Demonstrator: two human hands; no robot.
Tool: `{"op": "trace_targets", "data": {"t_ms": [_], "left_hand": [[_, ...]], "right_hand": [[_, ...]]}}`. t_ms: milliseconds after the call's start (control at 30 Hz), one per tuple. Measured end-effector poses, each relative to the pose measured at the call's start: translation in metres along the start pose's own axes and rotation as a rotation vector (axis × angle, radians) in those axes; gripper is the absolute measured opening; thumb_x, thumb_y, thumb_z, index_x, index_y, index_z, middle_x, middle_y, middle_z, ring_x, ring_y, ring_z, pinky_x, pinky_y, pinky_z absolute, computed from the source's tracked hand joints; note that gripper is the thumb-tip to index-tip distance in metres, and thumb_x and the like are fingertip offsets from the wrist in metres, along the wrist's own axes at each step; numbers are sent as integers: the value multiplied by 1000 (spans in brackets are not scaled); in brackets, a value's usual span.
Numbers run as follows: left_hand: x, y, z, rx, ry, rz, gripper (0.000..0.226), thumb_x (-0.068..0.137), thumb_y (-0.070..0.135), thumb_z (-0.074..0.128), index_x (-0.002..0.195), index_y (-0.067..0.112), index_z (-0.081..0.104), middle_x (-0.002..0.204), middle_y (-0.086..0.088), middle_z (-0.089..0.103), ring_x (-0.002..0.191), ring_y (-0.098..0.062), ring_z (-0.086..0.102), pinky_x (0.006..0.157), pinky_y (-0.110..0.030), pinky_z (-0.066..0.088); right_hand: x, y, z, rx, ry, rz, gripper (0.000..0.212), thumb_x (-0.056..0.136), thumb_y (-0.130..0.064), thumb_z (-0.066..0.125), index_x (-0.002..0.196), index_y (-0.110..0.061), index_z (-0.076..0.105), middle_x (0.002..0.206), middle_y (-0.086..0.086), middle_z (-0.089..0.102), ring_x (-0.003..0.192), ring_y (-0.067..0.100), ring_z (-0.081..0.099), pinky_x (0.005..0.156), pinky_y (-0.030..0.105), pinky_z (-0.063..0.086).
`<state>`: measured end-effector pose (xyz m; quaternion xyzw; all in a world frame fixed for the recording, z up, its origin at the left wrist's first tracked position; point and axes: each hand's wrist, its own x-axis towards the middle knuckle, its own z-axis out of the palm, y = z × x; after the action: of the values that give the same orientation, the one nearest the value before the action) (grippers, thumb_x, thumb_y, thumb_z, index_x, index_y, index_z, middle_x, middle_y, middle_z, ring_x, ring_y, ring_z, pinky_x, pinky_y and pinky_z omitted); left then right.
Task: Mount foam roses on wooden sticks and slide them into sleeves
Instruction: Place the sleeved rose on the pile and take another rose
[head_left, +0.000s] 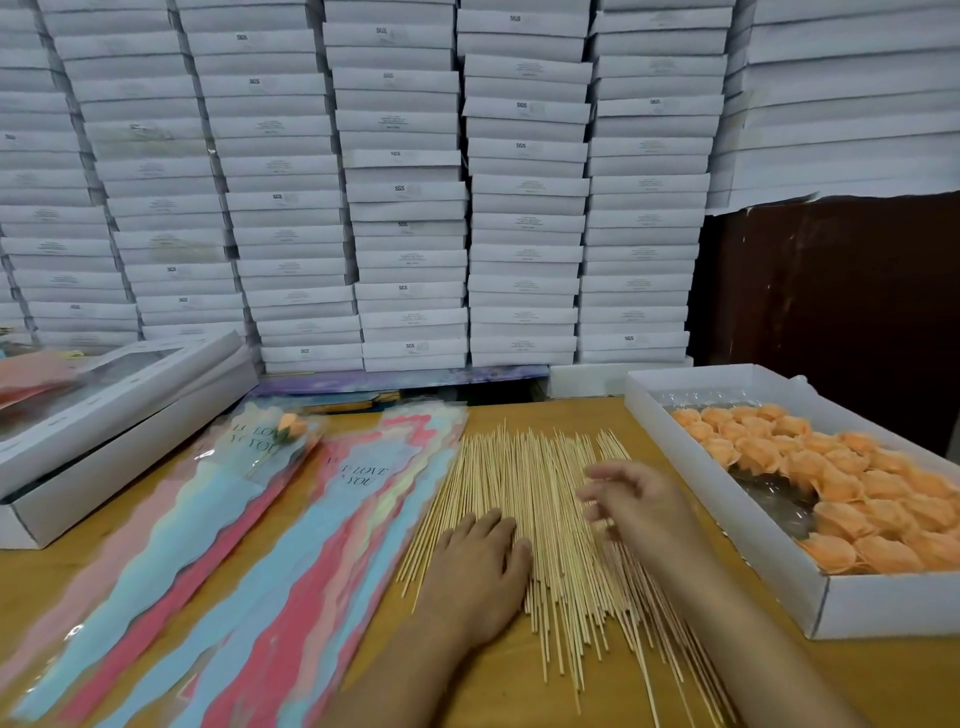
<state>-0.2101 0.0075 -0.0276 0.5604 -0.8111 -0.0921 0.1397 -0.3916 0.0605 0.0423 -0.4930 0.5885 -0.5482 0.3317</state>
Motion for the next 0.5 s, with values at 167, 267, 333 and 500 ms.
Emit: {"op": "trace_targets", "data": {"t_ms": [167,267,333,500], "left_hand": [[1,-3,1,-18,-1,13,57,106,51,18,155,28,35,165,7,26,154,-17,14,126,-39,8],[2,-3,1,-19,5,17,56,106,50,18,154,29,36,164,7,27,154,-16,15,126,-40,10],[3,-3,2,-18,9,17,55,106,49,19,154,29,37,164,7,27,154,-17,16,126,-39,11],[1,-2,1,-28,9,6,55,106,49,19,155,29,36,164,7,27,154,-17,15,126,-38,9]], "right_hand": [[44,-12,-66,-662,131,-207,34,94,-8,53,124,-19,66,118,-5,66,107,13,59,84,24,48],[71,-8,-108,-990,203,-75,41,88,-8,56,126,-18,64,127,5,65,107,23,59,81,35,50],[80,-1,-130,-1166,211,23,39,86,-11,61,123,-19,64,121,7,65,99,23,59,75,33,53],[76,33,-151,-1397,156,121,20,82,-23,70,101,-22,64,84,-3,59,75,13,55,67,25,56]]}}
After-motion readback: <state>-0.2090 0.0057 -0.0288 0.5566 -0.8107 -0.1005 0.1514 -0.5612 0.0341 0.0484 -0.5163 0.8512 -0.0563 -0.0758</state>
